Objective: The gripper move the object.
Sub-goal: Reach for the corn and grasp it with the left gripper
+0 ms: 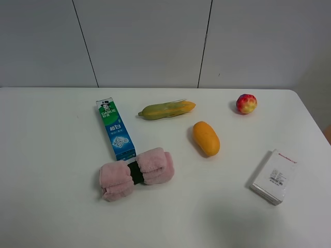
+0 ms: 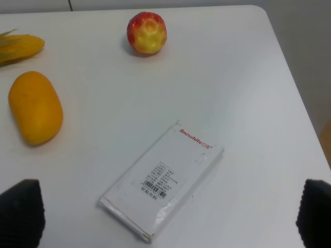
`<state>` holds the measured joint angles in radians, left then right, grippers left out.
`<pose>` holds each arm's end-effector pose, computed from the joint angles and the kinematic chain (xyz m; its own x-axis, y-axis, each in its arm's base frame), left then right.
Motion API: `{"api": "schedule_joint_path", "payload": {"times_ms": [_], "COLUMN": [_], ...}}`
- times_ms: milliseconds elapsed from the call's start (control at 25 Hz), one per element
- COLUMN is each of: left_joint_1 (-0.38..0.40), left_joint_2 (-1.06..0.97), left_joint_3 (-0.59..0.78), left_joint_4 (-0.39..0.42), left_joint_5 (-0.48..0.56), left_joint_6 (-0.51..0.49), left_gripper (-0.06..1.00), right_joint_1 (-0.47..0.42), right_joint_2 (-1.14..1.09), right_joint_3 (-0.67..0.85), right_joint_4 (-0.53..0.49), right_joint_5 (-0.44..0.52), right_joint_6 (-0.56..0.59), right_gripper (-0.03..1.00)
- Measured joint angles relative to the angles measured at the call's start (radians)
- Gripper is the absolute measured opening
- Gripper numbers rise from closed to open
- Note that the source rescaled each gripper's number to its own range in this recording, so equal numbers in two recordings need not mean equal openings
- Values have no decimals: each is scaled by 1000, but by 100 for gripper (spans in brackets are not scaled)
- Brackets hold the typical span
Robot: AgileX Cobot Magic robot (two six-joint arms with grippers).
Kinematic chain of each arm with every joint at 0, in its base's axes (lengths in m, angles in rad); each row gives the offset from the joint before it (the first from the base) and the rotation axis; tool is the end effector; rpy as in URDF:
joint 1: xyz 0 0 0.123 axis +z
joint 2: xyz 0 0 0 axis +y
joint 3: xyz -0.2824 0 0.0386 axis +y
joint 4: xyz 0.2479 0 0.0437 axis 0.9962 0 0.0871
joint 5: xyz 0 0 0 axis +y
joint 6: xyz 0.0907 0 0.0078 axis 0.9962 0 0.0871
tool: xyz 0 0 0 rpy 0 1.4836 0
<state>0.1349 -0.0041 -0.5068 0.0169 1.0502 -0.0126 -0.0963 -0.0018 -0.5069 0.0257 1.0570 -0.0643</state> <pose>-0.0060 0.0005 0.2799 -0.4322 -0.0629 -0.8996 -0.1494 0.9888 0.0026 -0.0056 0.0026 0.2794 -0.4461 -0.0088 -0.8949 0.0532 0.9979 -0.0363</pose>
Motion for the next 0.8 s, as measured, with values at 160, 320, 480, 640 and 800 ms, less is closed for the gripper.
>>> {"api": "schedule_joint_path", "payload": {"times_ms": [160, 320, 480, 640, 800], "left_joint_1": [0, 0, 0, 0, 0], "left_joint_2": [0, 0, 0, 0, 0], "left_joint_3": [0, 0, 0, 0, 0], "left_joint_4": [0, 0, 0, 0, -4], "left_joint_5": [0, 0, 0, 0, 0], "left_joint_6": [0, 0, 0, 0, 0], "left_gripper": [56, 56, 56, 56, 56], "right_joint_1": [0, 0, 0, 0, 0], "right_joint_2": [0, 0, 0, 0, 0], "right_joint_3": [0, 0, 0, 0, 0], "right_joint_4": [0, 0, 0, 0, 0], "right_joint_5": [0, 0, 0, 0, 0], "right_joint_6": [0, 0, 0, 0, 0], "right_gripper": [100, 100, 100, 100, 100]}}
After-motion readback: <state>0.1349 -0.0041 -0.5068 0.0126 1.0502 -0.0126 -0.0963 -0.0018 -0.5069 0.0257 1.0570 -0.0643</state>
